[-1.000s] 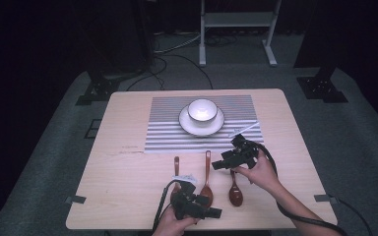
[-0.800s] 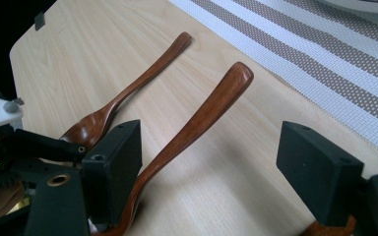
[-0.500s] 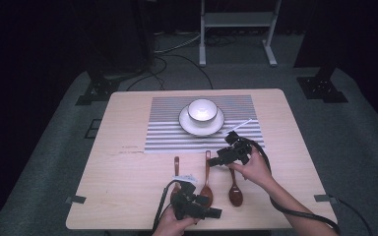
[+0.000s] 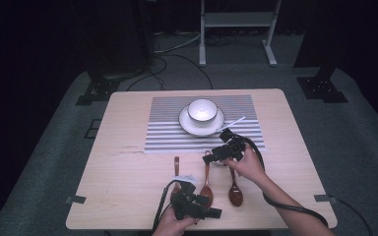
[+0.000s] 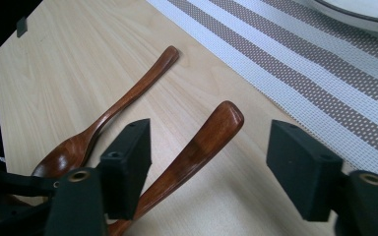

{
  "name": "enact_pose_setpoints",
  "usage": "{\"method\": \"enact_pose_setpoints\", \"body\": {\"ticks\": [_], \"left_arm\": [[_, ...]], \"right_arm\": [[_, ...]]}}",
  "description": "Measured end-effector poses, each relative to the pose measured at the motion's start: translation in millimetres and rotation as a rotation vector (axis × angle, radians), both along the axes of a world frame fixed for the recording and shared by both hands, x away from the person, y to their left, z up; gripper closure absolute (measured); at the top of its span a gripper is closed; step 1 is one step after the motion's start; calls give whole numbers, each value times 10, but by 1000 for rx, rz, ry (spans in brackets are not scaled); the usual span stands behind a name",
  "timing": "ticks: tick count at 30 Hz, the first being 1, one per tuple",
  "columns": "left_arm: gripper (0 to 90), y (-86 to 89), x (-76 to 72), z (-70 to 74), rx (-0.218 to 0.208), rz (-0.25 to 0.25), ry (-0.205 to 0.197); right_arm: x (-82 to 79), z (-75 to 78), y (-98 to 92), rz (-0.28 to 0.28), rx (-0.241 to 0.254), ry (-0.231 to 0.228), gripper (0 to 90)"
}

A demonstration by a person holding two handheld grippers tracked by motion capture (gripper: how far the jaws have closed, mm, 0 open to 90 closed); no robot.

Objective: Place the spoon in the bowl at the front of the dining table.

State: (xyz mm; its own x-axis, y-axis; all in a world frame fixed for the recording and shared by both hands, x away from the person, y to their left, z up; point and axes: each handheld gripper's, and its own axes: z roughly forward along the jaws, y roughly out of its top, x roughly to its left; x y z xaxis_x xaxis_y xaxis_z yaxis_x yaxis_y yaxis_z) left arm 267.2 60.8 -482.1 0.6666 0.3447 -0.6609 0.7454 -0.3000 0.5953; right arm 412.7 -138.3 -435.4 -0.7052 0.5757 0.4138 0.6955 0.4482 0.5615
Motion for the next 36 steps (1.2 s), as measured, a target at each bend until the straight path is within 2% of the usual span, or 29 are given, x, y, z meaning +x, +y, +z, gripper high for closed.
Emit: {"method": "enact_pose_setpoints", "body": {"ticks": [2,6,9,10,16,19,27,36], "left_arm": [[57,0,0,0,0,0,0],[57,2,3,-1,1,-1,-1],[57,2,2,1,3,-2,0],[57,2,2,1,3,-2,-1],[57,3,2,2,3,0,0],[57,3,-4,-2,-1,6,-2],[57,17,4,1,2,15,-2],[55,74,19,40,-5,42,-16]], "right_arm": [[21,-20,14,-2,-14,3,383],[64,-50,20,-20,-6,13,444],[69,-57,23,-20,-5,19,477],[67,-62,25,-18,-4,18,527],[59,-56,41,-3,-2,31,627],[59,-50,41,-6,-5,38,632],[66,17,2,-14,29,57,676],[87,139,-54,-19,79,80,767]]}}
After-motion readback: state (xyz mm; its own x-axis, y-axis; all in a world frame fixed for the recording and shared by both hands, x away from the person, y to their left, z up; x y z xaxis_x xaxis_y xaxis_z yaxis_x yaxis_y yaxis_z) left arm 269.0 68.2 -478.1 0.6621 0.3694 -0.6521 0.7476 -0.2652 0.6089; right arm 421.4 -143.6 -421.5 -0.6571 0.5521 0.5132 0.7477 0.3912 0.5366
